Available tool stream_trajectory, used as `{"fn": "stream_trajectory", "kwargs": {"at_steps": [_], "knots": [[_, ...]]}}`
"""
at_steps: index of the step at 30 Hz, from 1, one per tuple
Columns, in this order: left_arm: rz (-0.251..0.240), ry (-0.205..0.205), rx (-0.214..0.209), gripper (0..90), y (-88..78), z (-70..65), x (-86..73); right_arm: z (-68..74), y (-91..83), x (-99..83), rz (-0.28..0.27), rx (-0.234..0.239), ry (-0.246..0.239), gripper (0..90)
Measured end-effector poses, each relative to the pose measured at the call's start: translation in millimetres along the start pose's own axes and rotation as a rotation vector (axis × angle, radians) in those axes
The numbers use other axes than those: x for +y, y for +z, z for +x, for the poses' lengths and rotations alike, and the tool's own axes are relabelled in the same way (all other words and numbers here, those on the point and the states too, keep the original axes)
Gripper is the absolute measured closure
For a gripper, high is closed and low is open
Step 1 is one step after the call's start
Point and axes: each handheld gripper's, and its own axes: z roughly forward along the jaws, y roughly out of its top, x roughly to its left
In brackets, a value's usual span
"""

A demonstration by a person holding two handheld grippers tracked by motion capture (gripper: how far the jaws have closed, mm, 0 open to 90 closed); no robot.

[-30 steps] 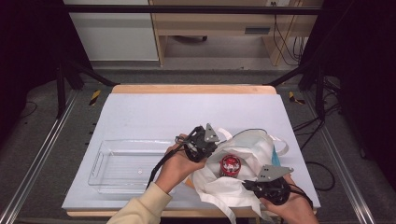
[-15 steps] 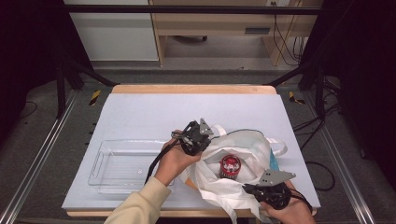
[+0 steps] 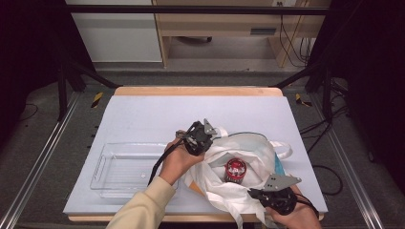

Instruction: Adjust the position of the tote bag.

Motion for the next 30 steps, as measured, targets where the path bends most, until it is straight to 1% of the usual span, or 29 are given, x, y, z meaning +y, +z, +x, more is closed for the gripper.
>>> {"fn": "stream_trajectory", "kwargs": {"at_steps": [1,2,5,9,11,15,19,21,26,27,30], "knots": [[0.0,0.0,0.0,89.0,0.0,0.0,0.0,0.0,0.0,0.0,0.0,0.0,0.0,89.7],[0.016,-0.007,0.002,89.0,3.2,2.8,-0.1,0.1,-0.1,-0.4,-0.002,0.004,-0.004,89.7],[0.038,-0.012,0.01,89.0,7.7,6.8,1.1,0.2,0.0,-0.4,-0.001,0.0,-0.007,89.7],[0.052,-0.032,0.008,89.0,12.4,12.3,2.1,2.3,0.1,-0.5,0.007,-0.007,-0.021,89.7],[0.048,-0.052,0.004,89.1,14.3,15.7,2.2,2.4,0.0,-0.5,0.008,-0.005,-0.025,89.7],[0.071,-0.059,0.003,89.2,18.4,21.5,4.2,3.0,-0.9,-0.9,0.011,0.002,-0.027,89.8],[0.074,-0.055,0.019,89.2,20.5,22.6,6.3,3.2,-1.0,-1.1,0.015,0.002,-0.037,89.8],[0.073,-0.06,0.021,89.2,21.2,23.9,6.4,3.5,-1.9,-1.1,0.016,0.004,-0.037,89.8],[0.066,-0.068,0.021,89.2,21.2,25.8,6.6,3.2,-4.0,-0.3,0.003,-0.01,-0.027,89.9],[0.06,-0.071,0.023,89.2,21.4,25.7,6.5,3.1,-4.4,-0.1,0.003,-0.01,-0.03,89.9],[0.069,-0.074,0.02,89.2,21.4,26.6,6.8,3.9,-5.4,0.1,0.005,-0.005,-0.037,89.9]]}}
